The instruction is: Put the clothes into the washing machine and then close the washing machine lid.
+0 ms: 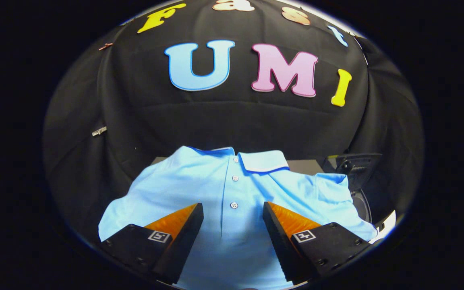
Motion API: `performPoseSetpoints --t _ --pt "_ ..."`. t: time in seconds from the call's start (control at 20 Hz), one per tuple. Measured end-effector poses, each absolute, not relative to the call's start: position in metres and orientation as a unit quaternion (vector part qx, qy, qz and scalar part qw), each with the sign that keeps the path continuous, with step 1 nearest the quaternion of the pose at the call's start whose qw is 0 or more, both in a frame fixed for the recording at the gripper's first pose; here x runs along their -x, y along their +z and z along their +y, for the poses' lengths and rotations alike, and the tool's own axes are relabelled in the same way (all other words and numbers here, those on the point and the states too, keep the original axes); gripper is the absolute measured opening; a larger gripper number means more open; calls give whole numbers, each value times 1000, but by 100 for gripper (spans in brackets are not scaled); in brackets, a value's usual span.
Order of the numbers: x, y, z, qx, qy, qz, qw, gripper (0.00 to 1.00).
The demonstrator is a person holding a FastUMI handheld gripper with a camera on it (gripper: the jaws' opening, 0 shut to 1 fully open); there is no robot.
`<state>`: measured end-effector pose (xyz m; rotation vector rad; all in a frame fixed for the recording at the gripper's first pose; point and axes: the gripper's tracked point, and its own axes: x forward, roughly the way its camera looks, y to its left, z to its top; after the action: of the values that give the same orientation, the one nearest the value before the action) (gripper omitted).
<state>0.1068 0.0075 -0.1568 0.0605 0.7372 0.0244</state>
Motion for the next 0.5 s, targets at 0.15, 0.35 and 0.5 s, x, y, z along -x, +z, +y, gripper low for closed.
performPoseSetpoints --t 0.15,0.35,0.5 --pt "-104 -163 9 -19 18 386 922 95" --pt "-104 -165 7 -34 14 388 921 96" --pt "-106 -164 12 -21 31 379 925 75"
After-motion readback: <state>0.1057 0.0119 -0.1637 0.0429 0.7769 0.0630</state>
